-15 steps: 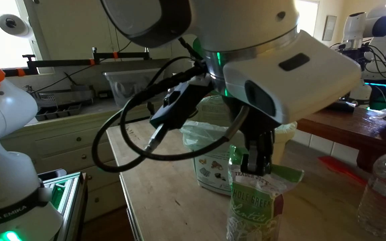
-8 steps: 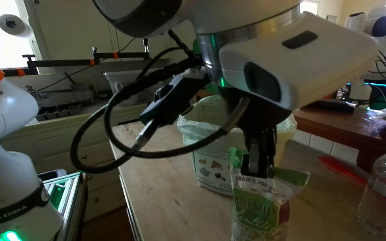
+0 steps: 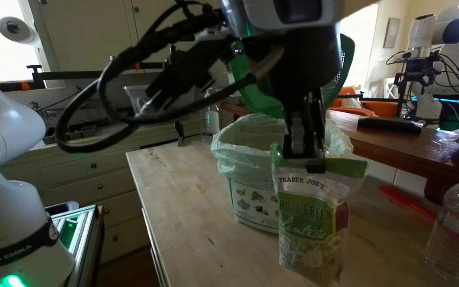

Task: Open the bin, throw the green pack inside, then close the bin

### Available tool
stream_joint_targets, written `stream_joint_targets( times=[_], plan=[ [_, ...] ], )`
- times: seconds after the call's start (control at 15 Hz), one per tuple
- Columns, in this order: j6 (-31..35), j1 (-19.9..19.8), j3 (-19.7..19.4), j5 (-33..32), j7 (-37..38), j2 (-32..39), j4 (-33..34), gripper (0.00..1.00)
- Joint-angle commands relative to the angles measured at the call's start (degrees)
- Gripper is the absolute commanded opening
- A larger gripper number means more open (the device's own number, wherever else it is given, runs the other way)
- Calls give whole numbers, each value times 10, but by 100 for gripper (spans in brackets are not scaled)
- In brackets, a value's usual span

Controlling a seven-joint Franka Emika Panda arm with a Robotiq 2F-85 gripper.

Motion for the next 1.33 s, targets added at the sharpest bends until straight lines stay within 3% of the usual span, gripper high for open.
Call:
stream_joint_targets(
  times=[0.0,0.6,1.27],
  plan=[
    [-26,-1,2,-22,-2,-61,-12,1],
    [-92,9,12,-54,-15,-170,-18,1],
    [-88,49,46,-53,-31,-250,-47,1]
  ],
)
